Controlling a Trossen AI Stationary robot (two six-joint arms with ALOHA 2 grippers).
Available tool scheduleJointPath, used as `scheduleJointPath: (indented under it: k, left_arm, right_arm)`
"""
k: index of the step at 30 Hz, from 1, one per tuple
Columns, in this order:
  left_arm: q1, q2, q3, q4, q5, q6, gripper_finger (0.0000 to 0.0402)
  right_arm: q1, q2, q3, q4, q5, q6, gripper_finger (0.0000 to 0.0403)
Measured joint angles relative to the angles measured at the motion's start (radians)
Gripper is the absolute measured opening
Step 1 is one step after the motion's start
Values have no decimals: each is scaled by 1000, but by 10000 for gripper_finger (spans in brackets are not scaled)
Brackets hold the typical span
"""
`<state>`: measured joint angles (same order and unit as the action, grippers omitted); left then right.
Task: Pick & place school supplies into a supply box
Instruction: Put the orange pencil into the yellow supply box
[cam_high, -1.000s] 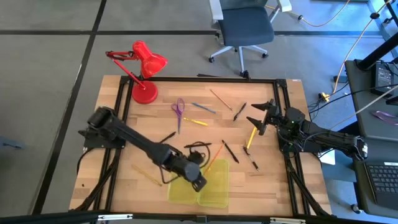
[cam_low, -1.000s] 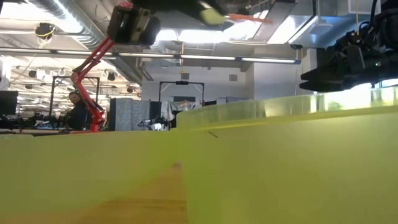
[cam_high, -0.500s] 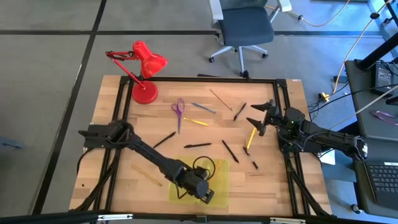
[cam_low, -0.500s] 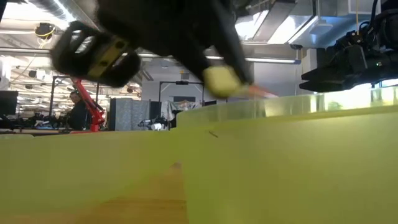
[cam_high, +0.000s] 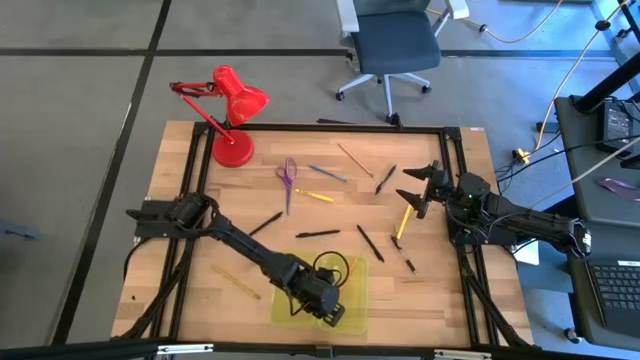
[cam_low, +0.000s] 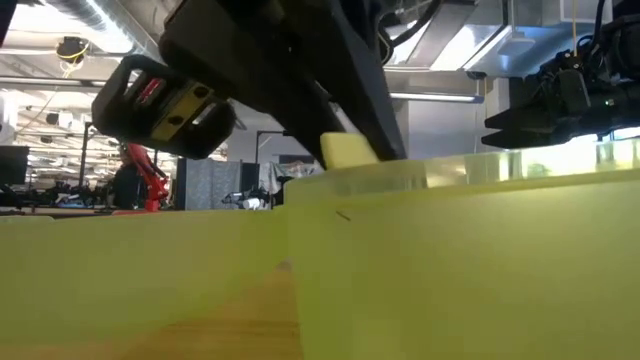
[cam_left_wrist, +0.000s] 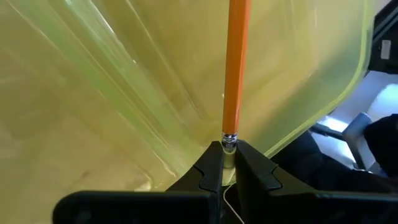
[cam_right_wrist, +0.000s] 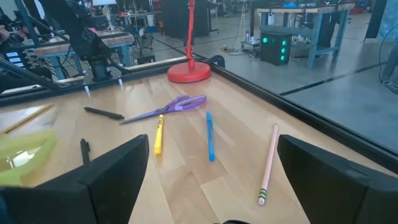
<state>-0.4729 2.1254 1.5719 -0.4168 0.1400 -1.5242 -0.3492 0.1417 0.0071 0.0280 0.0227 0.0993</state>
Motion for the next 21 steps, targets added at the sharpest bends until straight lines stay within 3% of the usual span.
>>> scheduleJointPath:
  k: [13, 21]
  left_arm:
    - [15, 0, 0, -1, 4, 0, 19]
    - [18, 0, 0, -1, -14, 0, 52]
  right_arm:
    - [0, 0, 0, 0, 0, -3, 360]
    - [0, 0, 0, 0, 0, -3, 360]
